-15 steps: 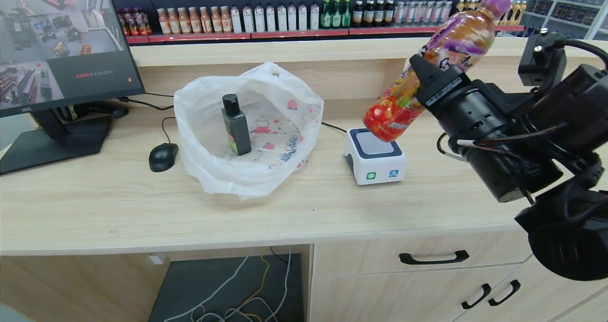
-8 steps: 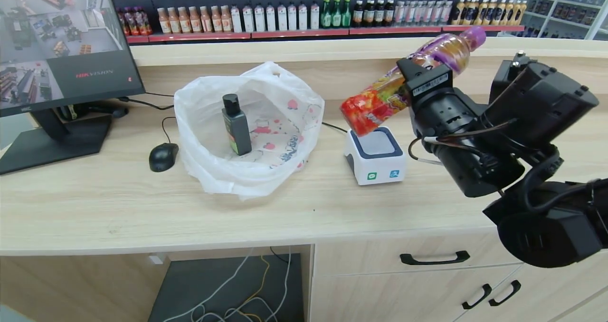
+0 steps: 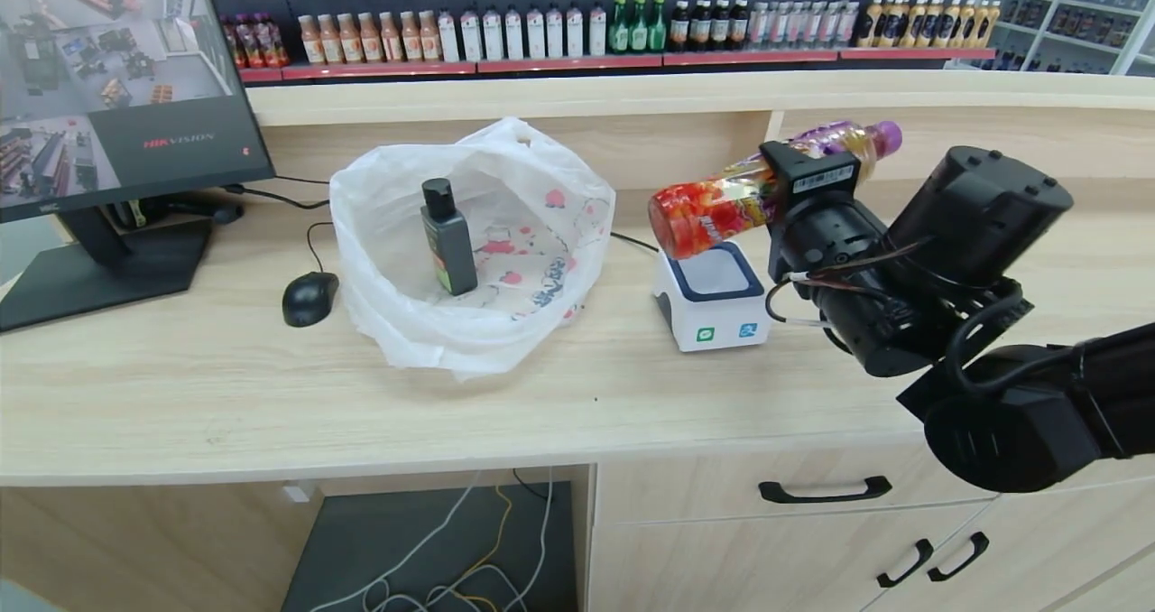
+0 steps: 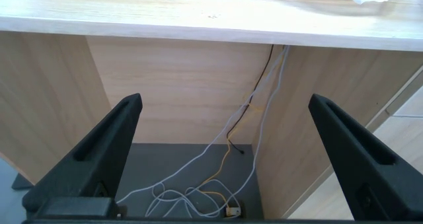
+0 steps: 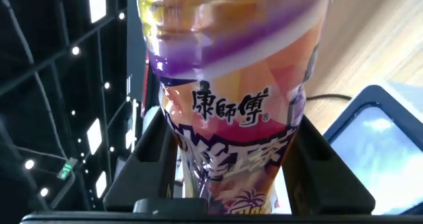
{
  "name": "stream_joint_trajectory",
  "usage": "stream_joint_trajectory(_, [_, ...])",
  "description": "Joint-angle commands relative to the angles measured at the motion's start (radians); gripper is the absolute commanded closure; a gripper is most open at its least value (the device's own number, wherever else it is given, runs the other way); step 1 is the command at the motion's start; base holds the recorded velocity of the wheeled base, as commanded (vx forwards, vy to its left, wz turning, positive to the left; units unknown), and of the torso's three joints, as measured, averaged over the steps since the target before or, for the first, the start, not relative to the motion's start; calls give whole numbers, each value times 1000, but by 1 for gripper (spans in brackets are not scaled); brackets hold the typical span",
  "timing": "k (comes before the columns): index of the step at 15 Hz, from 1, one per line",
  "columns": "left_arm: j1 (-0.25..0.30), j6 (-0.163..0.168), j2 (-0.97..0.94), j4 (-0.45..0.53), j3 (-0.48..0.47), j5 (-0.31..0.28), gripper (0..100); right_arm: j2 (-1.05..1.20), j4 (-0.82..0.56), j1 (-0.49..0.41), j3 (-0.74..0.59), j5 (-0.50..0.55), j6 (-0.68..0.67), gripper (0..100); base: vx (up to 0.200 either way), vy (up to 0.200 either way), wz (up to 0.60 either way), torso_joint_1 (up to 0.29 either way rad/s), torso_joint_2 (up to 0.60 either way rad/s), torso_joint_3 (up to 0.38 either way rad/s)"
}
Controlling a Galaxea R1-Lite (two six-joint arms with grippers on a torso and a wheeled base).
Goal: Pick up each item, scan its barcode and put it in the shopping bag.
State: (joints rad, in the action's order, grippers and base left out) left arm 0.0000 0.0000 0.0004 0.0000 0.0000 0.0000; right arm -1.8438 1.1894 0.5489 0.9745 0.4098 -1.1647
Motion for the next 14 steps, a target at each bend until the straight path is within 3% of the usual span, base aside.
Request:
stream_joint_trajectory(1, [0,0,0,0,0,0,0,-3,-4,-15,0,0,-24,100,0,0,0,0,0,0])
stream_joint_trajectory(14, [0,0,0,0,0,0,0,-51,-1,-50,-31,-6,-104,100,0,0,0,0,0,0])
